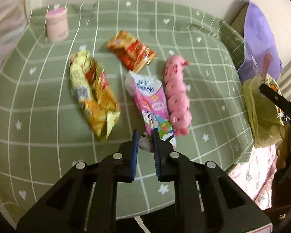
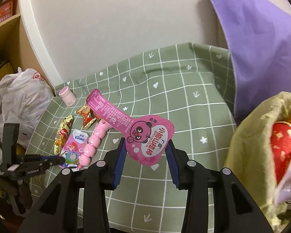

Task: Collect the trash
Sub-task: 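Grasp the pink lollipop with the right gripper while the left grasps the pink Kleenex pack, then carry the lollipop and Kleenex pack to the bin and open both grippers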

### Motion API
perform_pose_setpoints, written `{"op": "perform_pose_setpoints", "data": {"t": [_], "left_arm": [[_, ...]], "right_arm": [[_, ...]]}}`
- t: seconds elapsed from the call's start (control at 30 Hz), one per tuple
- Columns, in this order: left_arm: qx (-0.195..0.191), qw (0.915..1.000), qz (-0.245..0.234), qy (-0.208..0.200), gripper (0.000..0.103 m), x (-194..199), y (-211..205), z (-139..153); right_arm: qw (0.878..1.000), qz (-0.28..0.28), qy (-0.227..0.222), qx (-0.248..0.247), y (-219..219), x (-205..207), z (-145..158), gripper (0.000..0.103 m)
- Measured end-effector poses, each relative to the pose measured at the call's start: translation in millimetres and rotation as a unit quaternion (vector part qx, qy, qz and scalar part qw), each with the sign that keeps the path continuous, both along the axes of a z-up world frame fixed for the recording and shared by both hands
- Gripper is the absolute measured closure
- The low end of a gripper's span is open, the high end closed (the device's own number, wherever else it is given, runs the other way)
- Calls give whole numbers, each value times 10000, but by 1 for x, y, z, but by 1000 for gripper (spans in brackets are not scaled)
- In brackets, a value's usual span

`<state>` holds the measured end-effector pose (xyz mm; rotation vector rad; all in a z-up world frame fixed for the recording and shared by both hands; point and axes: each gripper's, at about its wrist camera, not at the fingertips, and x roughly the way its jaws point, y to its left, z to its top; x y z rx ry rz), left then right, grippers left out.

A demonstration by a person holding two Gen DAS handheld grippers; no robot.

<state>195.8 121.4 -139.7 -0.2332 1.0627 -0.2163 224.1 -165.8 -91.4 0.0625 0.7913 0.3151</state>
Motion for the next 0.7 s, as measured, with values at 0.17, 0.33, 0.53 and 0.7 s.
{"op": "perform_pose_setpoints", "data": {"t": [0.17,0.33,0.53,0.7], "left_arm": [[73,9983,-89,-565,90,10,-10,34],[-192,9874,-471,-1500,90,21,-34,97],[-614,9588,-1517,-2324,90,33,-98,163],[-1033,9310,-2456,-2494,90,45,-167,196]], "right_arm": [[9994,-182,-292,17,-18,-12,23,65],[9958,-419,-805,-129,-35,-32,58,65],[9853,-912,-1324,-583,-68,-63,100,65],[9721,-1537,-1592,-776,-114,-91,131,65]]}}
